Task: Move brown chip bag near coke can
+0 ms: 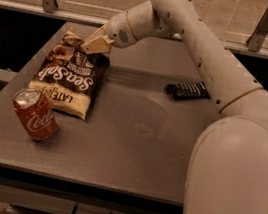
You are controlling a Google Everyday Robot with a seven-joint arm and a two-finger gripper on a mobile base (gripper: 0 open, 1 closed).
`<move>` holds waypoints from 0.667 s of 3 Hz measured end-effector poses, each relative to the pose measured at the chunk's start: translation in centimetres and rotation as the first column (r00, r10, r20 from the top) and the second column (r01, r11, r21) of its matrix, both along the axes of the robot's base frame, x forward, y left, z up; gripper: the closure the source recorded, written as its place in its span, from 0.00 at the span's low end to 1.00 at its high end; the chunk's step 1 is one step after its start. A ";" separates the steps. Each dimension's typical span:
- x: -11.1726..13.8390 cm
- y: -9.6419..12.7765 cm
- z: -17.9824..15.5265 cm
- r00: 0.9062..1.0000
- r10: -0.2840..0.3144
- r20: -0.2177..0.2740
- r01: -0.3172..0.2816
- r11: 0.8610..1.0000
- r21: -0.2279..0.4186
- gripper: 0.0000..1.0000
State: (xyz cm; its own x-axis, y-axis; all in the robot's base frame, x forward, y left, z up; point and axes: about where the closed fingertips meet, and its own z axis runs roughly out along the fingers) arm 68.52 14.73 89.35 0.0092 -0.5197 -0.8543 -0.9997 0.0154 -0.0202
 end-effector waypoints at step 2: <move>1.2 0.4 0.8 1.000 0.000 0.016 -0.001 1.000 0.022 0.00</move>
Offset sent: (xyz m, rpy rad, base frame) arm 0.0181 -0.0027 0.0144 0.0299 -0.0201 -0.0148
